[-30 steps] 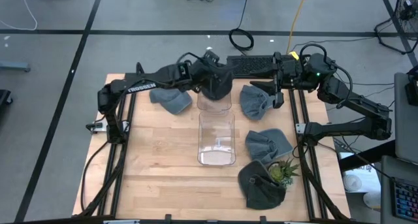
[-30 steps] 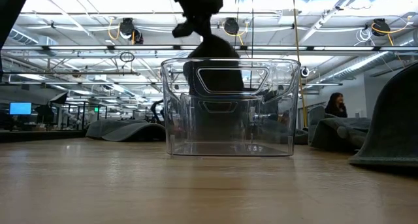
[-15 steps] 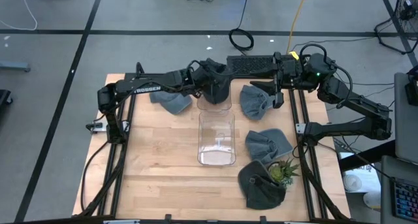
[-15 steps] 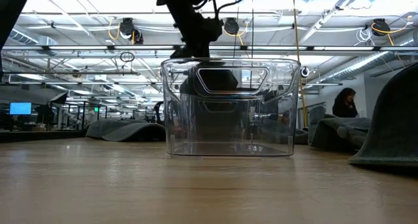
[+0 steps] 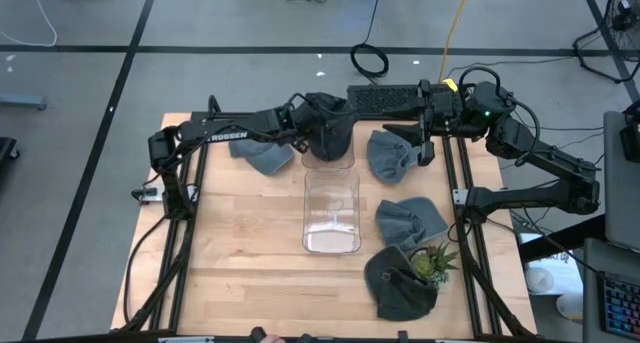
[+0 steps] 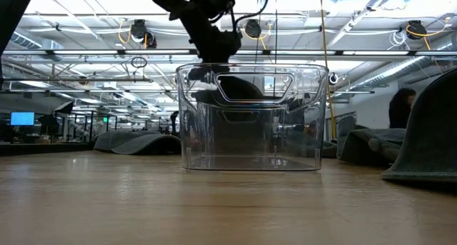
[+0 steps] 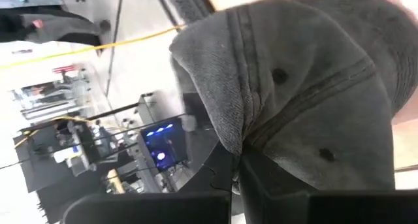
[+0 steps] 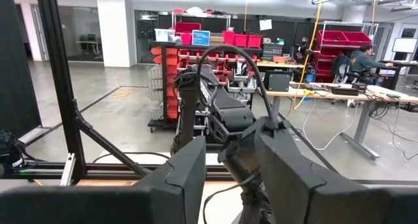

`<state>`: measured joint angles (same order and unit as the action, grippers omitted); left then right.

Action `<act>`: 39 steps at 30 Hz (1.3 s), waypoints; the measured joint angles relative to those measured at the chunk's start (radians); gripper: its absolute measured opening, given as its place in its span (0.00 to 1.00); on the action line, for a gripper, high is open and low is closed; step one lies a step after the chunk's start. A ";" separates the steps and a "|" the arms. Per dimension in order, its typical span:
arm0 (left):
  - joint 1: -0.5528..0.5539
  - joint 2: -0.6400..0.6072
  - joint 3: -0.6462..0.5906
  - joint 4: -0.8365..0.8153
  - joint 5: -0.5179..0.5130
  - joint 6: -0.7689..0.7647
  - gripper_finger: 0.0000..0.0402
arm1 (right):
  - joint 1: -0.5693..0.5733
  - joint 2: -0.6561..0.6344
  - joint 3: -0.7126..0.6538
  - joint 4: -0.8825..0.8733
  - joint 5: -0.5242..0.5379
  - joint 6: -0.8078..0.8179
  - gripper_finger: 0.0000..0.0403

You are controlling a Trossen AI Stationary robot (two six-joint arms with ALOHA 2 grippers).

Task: Pick & Place hat
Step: Put the top black cap into the top transparent bin

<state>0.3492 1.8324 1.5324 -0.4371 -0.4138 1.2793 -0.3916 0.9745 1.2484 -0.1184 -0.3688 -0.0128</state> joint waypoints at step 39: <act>0.016 -0.041 -0.057 0.187 -0.091 -0.418 0.94 | 0.001 0.000 0.000 0.000 -0.003 0.001 0.32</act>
<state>0.3656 1.7915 1.4759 -0.2506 -0.5050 0.8617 -0.3908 0.9749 1.2484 -0.1184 -0.3714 -0.0116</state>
